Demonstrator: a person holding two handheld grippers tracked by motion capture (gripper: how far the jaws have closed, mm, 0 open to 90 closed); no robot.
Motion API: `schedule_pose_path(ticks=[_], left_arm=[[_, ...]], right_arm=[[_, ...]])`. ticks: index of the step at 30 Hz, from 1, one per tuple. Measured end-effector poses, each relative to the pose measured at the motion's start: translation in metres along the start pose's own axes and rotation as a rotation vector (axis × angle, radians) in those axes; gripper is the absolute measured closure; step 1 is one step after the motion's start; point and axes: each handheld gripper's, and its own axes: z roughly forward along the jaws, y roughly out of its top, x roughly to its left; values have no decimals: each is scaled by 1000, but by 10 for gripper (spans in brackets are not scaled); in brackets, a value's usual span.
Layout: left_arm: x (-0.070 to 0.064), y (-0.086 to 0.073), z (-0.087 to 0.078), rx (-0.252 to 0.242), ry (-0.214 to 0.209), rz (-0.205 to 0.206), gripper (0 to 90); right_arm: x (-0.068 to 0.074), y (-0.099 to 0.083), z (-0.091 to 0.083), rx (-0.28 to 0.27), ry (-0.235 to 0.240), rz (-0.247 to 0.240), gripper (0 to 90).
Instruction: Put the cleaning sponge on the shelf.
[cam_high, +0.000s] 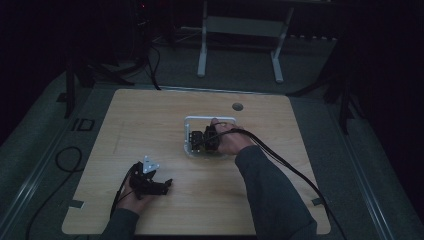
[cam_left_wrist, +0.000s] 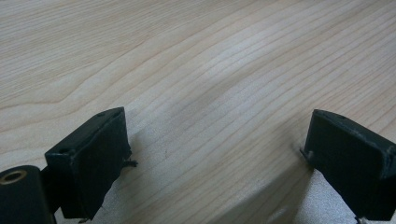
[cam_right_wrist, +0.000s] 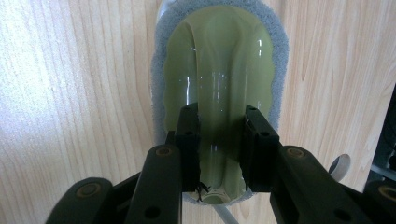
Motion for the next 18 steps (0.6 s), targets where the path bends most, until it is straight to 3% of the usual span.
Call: schedule_pose_path(ticks=[18], left_arm=[[0, 0, 0, 0, -1, 1, 66]], right_arm=[[-1, 3, 8, 7, -40, 9, 715]])
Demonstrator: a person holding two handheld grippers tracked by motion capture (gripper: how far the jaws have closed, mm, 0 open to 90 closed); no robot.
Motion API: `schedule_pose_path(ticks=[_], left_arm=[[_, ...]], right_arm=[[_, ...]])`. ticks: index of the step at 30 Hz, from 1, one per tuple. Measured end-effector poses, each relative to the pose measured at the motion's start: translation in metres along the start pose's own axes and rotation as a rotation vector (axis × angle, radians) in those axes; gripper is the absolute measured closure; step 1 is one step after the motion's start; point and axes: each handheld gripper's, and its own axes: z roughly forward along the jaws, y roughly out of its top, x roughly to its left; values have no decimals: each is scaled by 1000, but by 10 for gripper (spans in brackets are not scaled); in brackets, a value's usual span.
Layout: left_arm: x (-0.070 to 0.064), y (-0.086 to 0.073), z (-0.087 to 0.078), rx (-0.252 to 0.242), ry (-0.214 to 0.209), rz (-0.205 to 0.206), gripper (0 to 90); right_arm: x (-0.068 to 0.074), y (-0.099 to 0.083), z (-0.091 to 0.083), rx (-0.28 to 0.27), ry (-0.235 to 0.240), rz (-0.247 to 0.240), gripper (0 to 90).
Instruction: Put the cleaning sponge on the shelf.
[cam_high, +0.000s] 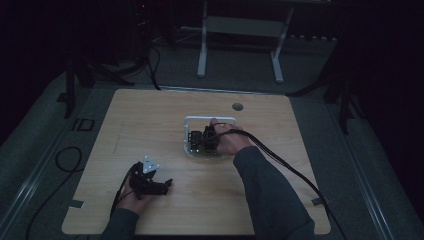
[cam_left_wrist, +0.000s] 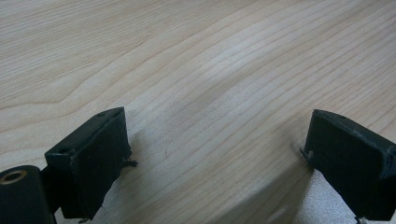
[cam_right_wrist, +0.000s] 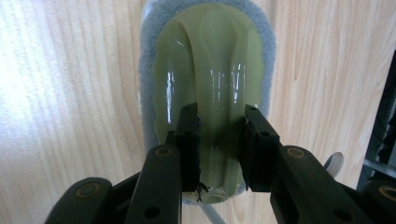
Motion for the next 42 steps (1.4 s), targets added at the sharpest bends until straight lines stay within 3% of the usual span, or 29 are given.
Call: schedule_pose_path(ticks=[19, 24, 37, 42], left_arm=[[0, 0, 0, -1, 0, -1, 66], [0, 0, 0, 0, 0, 0, 66], [0, 0, 0, 0, 0, 0, 66], [0, 0, 0, 0, 1, 1, 66]], right_arm=[[-3, 1, 7, 2, -50, 24, 720], [-3, 0, 5, -8, -63, 20, 675], [0, -9, -24, -81, -82, 35, 604], [-1, -21, -37, -139, -59, 96, 588]])
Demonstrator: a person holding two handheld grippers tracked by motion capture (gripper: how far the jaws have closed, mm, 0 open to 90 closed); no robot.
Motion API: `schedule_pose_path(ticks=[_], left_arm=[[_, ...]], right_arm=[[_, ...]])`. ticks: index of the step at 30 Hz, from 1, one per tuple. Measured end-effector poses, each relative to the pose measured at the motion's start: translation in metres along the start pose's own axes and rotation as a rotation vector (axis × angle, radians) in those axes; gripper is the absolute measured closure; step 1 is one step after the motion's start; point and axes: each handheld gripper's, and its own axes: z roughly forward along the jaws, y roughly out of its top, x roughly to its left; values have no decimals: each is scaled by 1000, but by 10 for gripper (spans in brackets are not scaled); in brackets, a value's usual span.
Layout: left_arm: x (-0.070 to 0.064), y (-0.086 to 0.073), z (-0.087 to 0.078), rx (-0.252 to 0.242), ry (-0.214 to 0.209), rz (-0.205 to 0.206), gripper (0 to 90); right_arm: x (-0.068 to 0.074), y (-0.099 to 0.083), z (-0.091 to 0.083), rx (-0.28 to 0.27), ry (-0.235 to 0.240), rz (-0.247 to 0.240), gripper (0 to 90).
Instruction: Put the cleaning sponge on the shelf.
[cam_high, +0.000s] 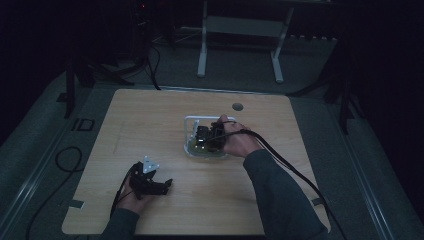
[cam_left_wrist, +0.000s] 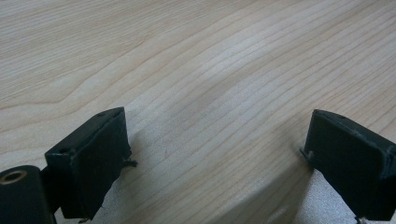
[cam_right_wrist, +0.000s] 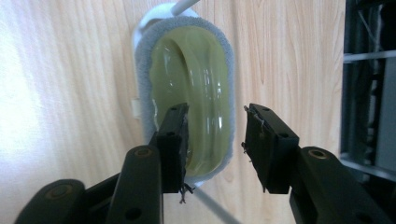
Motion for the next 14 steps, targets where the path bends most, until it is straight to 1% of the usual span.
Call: schedule_pose_path(ticks=[3, 6, 9, 10, 11, 13, 14], left_arm=[[0, 0, 0, 0, -1, 0, 66], [0, 0, 0, -1, 0, 0, 66], [0, 0, 0, -1, 0, 0, 66], [0, 0, 0, -1, 0, 0, 66], [0, 0, 0, 0, 0, 0, 66], [0, 0, 0, -1, 0, 0, 66], [0, 0, 0, 0, 0, 0, 66]], right_arm=[[0, -10, -9, -46, 26, 61, 587], [3, -19, -13, -57, 43, 95, 585], [7, -26, -17, -55, 44, 118, 582], [8, -29, -19, -67, 61, 135, 582], [8, -31, -20, -71, 67, 146, 582], [11, -35, -23, -68, 61, 162, 578], [13, -39, -24, -78, 64, 168, 575]])
